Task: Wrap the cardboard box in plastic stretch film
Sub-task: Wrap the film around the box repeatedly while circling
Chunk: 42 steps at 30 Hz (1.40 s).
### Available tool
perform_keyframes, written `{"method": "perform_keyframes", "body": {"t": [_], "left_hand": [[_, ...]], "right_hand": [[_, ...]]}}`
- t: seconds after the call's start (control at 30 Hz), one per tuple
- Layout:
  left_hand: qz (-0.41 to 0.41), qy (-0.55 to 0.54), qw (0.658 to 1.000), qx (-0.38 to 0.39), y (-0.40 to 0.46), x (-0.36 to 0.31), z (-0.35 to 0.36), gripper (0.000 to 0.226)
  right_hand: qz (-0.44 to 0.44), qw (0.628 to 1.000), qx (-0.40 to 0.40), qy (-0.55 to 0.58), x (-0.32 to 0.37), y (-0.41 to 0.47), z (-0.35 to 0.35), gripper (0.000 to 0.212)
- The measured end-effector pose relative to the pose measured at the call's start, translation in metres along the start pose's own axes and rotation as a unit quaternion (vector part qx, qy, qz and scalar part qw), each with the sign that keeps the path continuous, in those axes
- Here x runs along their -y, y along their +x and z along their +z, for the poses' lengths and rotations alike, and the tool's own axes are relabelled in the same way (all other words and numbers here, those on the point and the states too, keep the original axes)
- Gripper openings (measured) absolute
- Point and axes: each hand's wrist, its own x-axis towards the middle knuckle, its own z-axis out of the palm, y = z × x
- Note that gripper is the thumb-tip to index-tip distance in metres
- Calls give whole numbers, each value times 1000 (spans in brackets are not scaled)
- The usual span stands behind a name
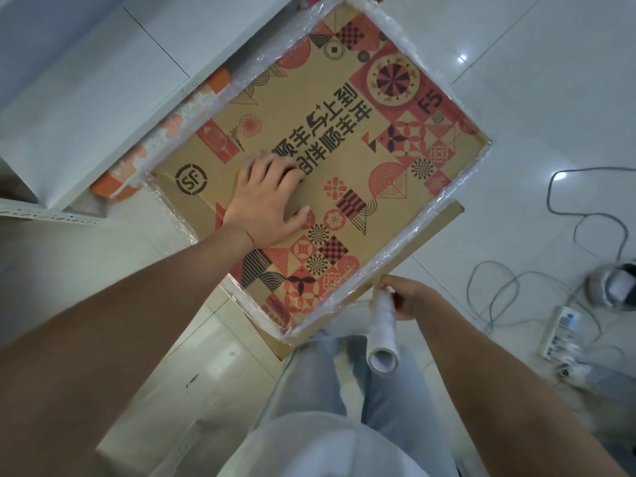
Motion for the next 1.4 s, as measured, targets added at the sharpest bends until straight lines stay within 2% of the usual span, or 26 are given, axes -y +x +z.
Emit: {"method": "perform_keyframes", "body": {"t": [0.07, 0.17, 0.3, 0.43, 0.53, 0.77, 0.87, 0.97, 1.03, 1.13, 1.23, 1.33, 1.4], "left_hand": [[-2, -2, 1000, 1, 0, -1, 0, 47], [-12, -9, 1000, -3, -1, -2, -2, 46], [-27, -8, 1000, 2, 0, -4, -3, 48], [-44, 8, 999, 4, 0, -8, -3, 52], [-48, 24, 999, 11, 0, -10, -4, 52], [-57, 62, 996, 38, 3, -27, -17, 48], [-173, 79, 981, 28, 16, -57, -23, 39], [-359, 50, 931, -35, 40, -93, -12, 31], [-423, 21, 904, -63, 52, -108, -2, 38], [-442, 30, 893, -79, 54, -106, 6, 41], [-437, 43, 894, -89, 50, -103, 8, 37], [-440, 41, 892, -91, 52, -104, 8, 37], [-446, 39, 890, -91, 52, -104, 8, 36]], "right_hand": [[1, 1000, -4, 5, -2, 7, -1, 17], [-15, 996, -14, -88, -3, 3, 8, 19], [30, 985, 8, -171, -1, 6, -2, 24], [51, 990, 56, -117, 12, 10, -27, 14], [51, 992, 93, -67, 22, 17, -40, 18], [62, 987, 134, -71, 23, 13, -39, 14], [67, 990, 122, -39, 26, 11, -52, 11], [74, 993, 86, -41, 26, 9, -59, 15], [80, 993, 78, -46, 26, 7, -59, 15], [78, 994, 70, -15, 23, 7, -55, 19], [42, 992, 112, 31, 14, 9, -46, 26], [26, 984, 133, 119, 8, 13, -42, 22], [4, 984, 132, 117, 8, 14, -43, 23]]}}
